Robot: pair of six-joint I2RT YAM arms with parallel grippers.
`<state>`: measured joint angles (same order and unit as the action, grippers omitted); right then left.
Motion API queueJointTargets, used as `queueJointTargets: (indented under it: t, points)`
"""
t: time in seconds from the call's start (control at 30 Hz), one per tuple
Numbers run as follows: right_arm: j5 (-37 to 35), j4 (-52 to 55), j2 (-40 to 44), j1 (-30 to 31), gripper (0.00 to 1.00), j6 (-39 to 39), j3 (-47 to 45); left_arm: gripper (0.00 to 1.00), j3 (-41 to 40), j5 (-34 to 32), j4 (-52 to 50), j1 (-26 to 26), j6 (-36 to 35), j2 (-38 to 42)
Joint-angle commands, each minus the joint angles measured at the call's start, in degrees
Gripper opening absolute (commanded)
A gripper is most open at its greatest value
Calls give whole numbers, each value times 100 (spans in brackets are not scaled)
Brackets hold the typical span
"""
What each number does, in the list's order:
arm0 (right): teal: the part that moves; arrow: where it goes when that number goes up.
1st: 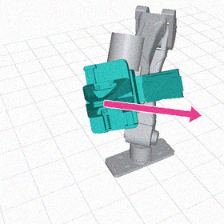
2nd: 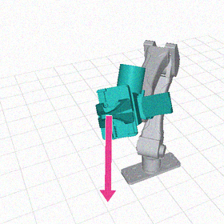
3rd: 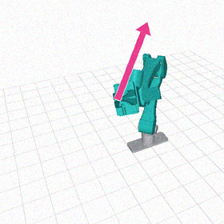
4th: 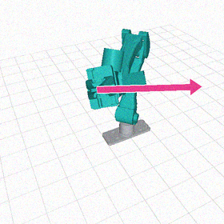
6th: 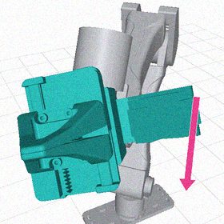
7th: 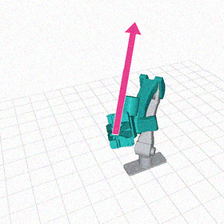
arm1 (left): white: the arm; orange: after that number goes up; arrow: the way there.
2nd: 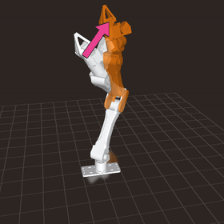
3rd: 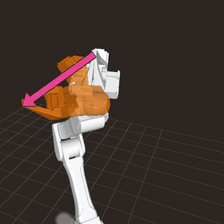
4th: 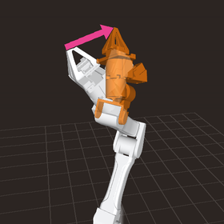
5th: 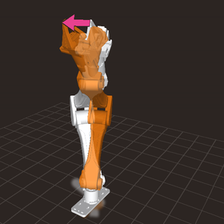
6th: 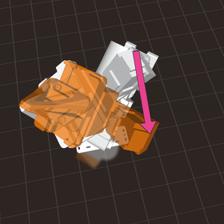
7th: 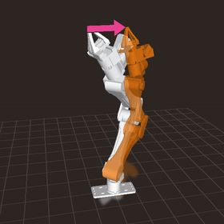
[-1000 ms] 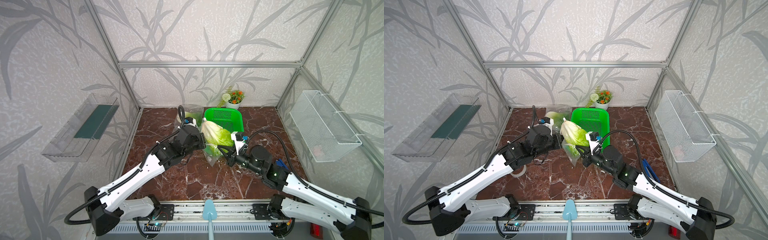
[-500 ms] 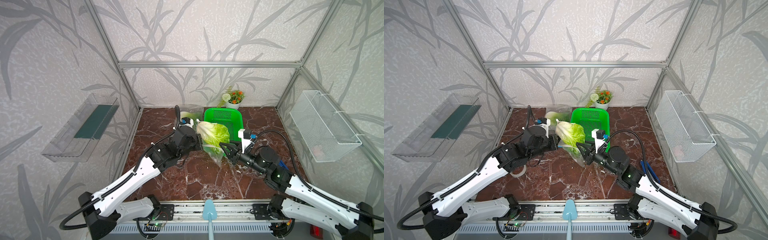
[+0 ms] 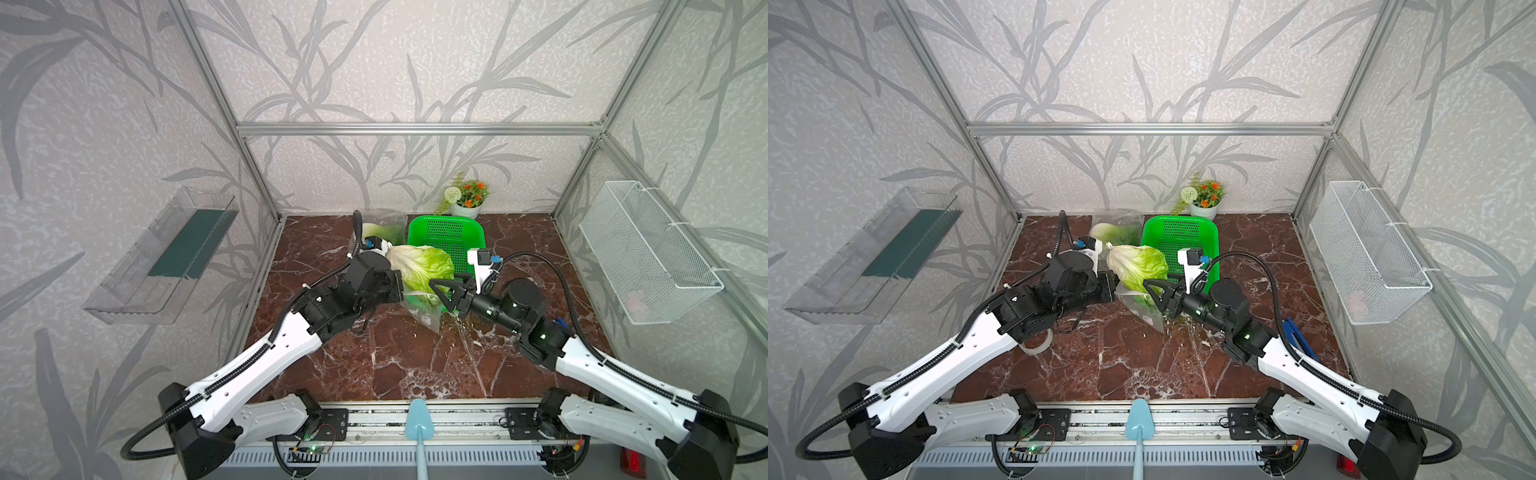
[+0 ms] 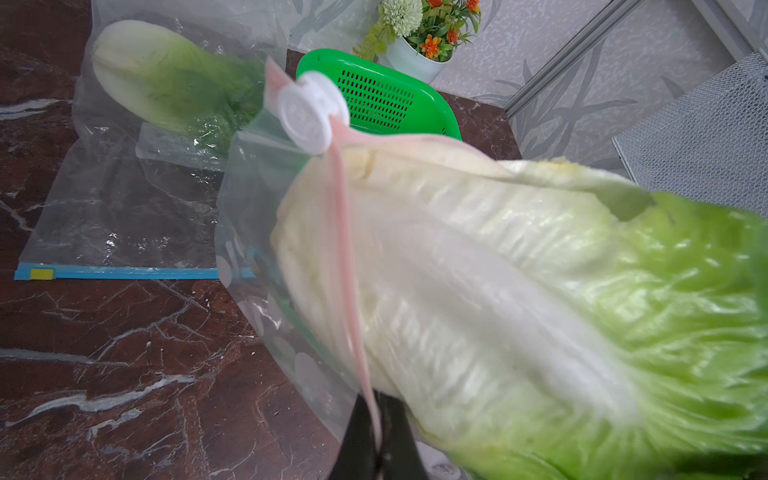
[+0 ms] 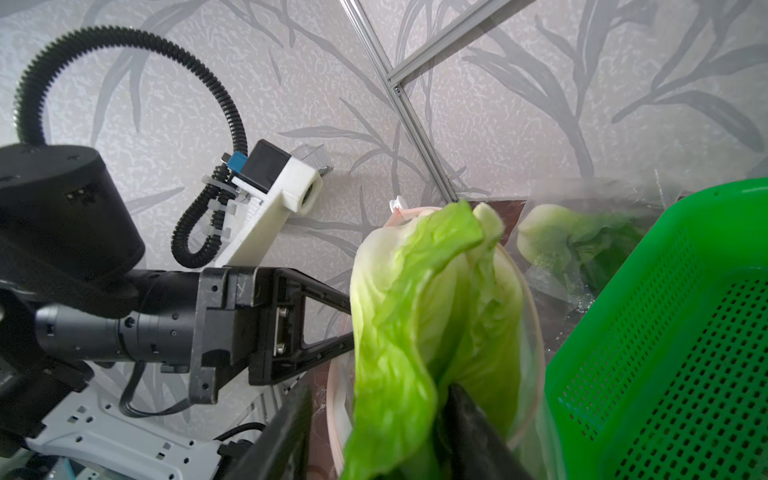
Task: Open the zip-top bag and take out the chinese cabbages
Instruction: Pick up the Chinese cabbage from the zipper food storage bag.
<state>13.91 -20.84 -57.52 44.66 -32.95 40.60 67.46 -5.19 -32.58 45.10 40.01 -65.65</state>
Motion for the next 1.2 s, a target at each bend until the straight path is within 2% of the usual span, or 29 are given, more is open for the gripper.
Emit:
queueJointTargets:
  t: [0.0, 0.03, 0.07, 0.2, 0.37, 0.6, 0.77, 0.87, 1.03, 1.17]
  points:
    - [358, 522, -57, 25, 16, 96, 388, 0, 47, 342, 250, 61, -217, -37]
    - [351, 704, -61, 25, 2, 153, 452, 0, 61, 346, 245, 69, -248, -40]
    - [332, 865, -53, 25, 0, 209, 510, 0, 61, 339, 227, 72, -291, -36]
    - [209, 798, 156, 25, 0, 317, 446, 0, 100, -118, -49, 60, -342, -10]
    - [-131, -391, 608, 25, 0, 212, -53, 0, -113, -1212, -404, 3, 55, 167]
    - [-134, -1959, 955, 25, 0, -79, -640, 0, -161, -1200, -639, -361, 584, 96]
    - [-115, -2840, 1003, 23, 0, -106, -822, 0, -53, -875, -580, -388, 717, -82]
    - [191, -3183, 742, 25, 0, -276, -691, 0, 53, -749, -350, -397, 736, -38]
    - [681, -3295, 414, 25, 0, -764, -654, 0, 393, -1350, -285, -454, 500, 353]
    - [1098, -3316, 382, 25, 0, -950, -656, 0, 444, -1382, -10, -622, 310, 634]
